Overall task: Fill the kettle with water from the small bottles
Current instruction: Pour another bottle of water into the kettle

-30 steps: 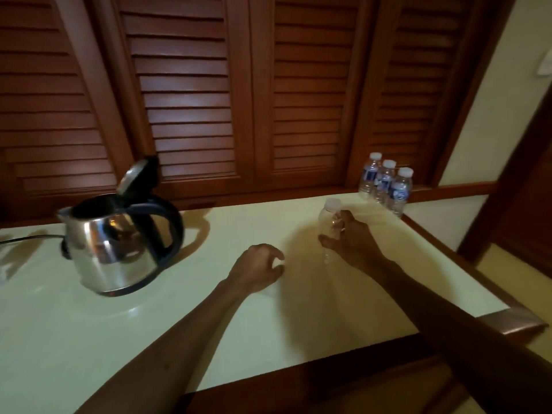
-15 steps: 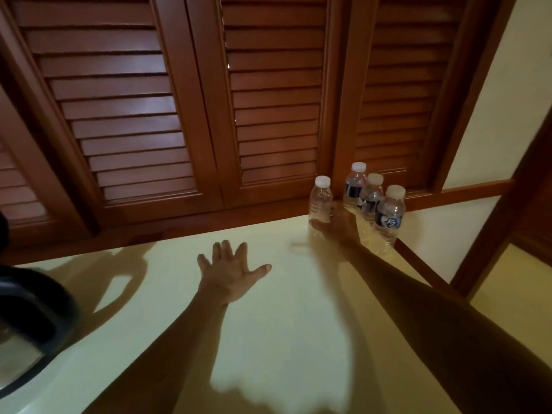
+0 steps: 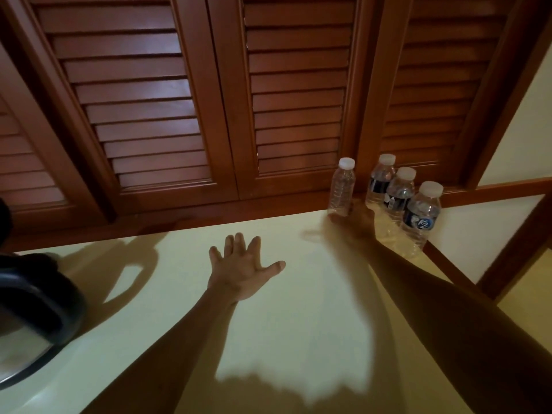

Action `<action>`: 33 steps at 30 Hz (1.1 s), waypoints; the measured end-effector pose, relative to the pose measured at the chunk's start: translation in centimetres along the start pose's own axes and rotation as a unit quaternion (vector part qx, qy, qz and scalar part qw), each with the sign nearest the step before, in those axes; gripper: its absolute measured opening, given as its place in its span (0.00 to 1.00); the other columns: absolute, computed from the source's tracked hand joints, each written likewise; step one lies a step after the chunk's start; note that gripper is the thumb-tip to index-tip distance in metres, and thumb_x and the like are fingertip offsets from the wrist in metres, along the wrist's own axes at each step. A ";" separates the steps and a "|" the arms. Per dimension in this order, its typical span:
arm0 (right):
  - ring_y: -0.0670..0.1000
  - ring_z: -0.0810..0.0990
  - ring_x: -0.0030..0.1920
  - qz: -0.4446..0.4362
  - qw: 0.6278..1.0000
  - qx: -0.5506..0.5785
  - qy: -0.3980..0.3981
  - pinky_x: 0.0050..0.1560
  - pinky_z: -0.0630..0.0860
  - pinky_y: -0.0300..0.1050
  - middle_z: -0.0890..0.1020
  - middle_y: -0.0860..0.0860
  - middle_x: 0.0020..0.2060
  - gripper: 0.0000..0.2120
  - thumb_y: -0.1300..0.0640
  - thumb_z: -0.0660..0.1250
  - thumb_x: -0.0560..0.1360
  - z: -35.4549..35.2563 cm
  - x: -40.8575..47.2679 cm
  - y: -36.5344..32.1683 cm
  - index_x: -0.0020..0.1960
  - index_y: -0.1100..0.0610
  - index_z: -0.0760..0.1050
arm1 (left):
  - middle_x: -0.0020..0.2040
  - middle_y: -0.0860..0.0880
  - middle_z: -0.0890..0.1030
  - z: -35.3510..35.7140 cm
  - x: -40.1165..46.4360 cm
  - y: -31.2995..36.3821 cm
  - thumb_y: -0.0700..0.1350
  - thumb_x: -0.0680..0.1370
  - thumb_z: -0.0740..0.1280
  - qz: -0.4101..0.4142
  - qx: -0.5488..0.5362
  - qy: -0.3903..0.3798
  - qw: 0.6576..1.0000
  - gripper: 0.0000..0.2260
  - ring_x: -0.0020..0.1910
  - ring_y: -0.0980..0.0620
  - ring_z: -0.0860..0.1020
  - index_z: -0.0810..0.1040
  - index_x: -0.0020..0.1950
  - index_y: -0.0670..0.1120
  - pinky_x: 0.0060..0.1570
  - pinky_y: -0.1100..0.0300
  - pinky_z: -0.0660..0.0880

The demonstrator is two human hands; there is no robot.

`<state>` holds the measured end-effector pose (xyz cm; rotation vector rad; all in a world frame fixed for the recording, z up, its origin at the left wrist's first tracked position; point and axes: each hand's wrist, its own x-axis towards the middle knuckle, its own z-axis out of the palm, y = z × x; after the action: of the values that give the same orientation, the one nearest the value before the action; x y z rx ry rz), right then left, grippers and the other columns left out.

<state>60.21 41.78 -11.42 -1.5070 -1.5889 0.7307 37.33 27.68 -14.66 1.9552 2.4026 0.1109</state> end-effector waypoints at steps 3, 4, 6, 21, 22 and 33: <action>0.52 0.78 0.51 0.013 1.000 0.006 -0.004 0.49 0.73 0.44 0.80 0.54 0.55 0.24 0.55 0.76 0.68 -0.2 -0.7 0.0 0.62 0.58 0.72 | 0.80 0.42 0.52 -0.2 -0.1 0.1 0.79 0.69 0.44 0.002 0.000 0.002 1.000 0.43 0.79 0.41 0.48 0.55 0.77 0.54 0.71 0.33 0.50; 0.52 0.78 0.51 0.017 1.000 0.010 0.000 0.49 0.71 0.43 0.80 0.54 0.55 0.25 0.56 0.76 0.68 -0.2 -0.9 0.0 0.62 0.59 0.72 | 0.80 0.42 0.53 -0.3 -0.1 0.1 0.78 0.69 0.45 0.003 0.001 0.003 1.000 0.43 0.79 0.41 0.48 0.55 0.77 0.54 0.71 0.33 0.50; 0.56 0.78 0.56 0.029 0.999 0.010 0.008 0.50 0.71 0.43 0.79 0.56 0.57 0.26 0.55 0.76 0.68 -0.3 -1.6 0.0 0.62 0.60 0.72 | 0.79 0.42 0.54 -0.4 -0.2 0.2 0.78 0.70 0.45 0.003 0.002 0.007 1.000 0.43 0.79 0.40 0.50 0.56 0.77 0.53 0.71 0.33 0.50; 0.59 0.76 0.58 -0.019 0.989 -0.137 -0.062 0.60 0.75 0.56 0.77 0.57 0.60 0.26 0.49 0.68 0.73 1.0 -16.3 -1.7 0.66 0.59 0.69 | 0.67 0.43 0.71 -0.3 -6.5 -1.2 0.62 0.80 0.52 0.086 -0.035 0.054 0.994 0.25 0.69 0.44 0.66 0.71 0.65 0.44 0.69 0.44 0.64; 0.59 0.76 0.59 -0.027 0.986 -0.151 -0.066 0.62 0.74 0.57 0.77 0.57 0.60 0.23 0.51 0.66 0.74 1.6 -17.3 -2.2 0.66 0.60 0.70 | 0.67 0.43 0.71 -0.3 -7.8 -1.6 0.61 0.81 0.52 0.099 -0.035 0.058 0.993 0.25 0.68 0.44 0.67 0.71 0.65 0.43 0.68 0.45 0.64; 0.56 0.73 0.63 -0.152 0.931 -0.274 -0.188 0.67 0.67 0.54 0.75 0.54 0.65 0.20 0.47 0.60 0.78 11.3 -32.1 -11.3 0.66 0.57 0.72 | 0.65 0.46 0.76 -4.5 -25.9 -17.0 0.57 0.80 0.60 0.160 -0.069 0.039 0.984 0.21 0.62 0.45 0.75 0.74 0.65 0.44 0.57 0.51 0.75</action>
<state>43.44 10.12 -12.79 -1.4939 -2.4054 0.4256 25.65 -1.28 -11.94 2.2902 2.0361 0.3585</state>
